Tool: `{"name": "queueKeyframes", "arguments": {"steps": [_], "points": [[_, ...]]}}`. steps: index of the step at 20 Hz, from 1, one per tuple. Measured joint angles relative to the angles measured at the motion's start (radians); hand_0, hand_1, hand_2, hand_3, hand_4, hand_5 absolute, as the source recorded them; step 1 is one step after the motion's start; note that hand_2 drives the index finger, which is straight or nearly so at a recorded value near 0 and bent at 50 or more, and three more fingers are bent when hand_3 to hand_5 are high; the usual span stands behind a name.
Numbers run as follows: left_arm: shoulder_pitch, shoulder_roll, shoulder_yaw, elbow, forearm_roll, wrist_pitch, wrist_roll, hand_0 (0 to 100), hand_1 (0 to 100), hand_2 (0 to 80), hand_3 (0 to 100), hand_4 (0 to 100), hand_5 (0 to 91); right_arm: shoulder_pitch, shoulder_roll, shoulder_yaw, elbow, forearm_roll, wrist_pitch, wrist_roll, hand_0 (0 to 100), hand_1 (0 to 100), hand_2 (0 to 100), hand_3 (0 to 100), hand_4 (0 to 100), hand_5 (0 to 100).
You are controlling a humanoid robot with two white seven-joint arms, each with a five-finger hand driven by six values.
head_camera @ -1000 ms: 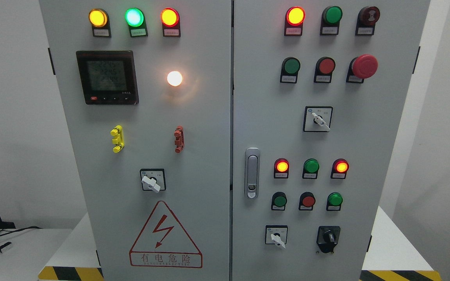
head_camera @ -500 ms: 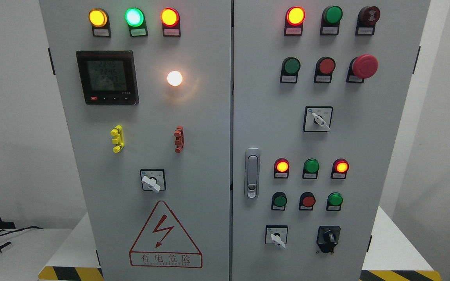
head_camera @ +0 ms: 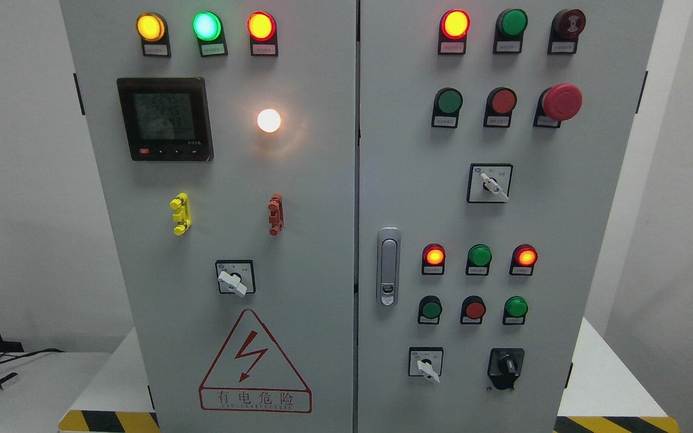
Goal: Trip black knob to open circuit
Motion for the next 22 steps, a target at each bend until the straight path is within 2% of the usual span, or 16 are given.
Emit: {"name": "queueKeyframes", "arguments": {"steps": [4,9,22], "points": [[0.0,0.0,0.0,0.0,0.0,0.0,0.0,12,39,0.0,0,0,0.0,-0.065,0.0,0.001,-0.02,0.024,0.096,-0.028,18,76,41,72,79,90],[0.0,0.0,0.0,0.0,0.0,0.0,0.0,12,39,0.0,0,0,0.0,-0.134,0.0,0.006,-0.036,0.047,0.202,-0.039,19,76,43,73,79,89],[0.0,0.0,0.0,0.0,0.0,0.0,0.0,12,39,0.0,0,0,0.0,-0.295,0.0,0.036,-0.048,0.121,0.363,-0.053,24,77,44,74,80,91]]}}
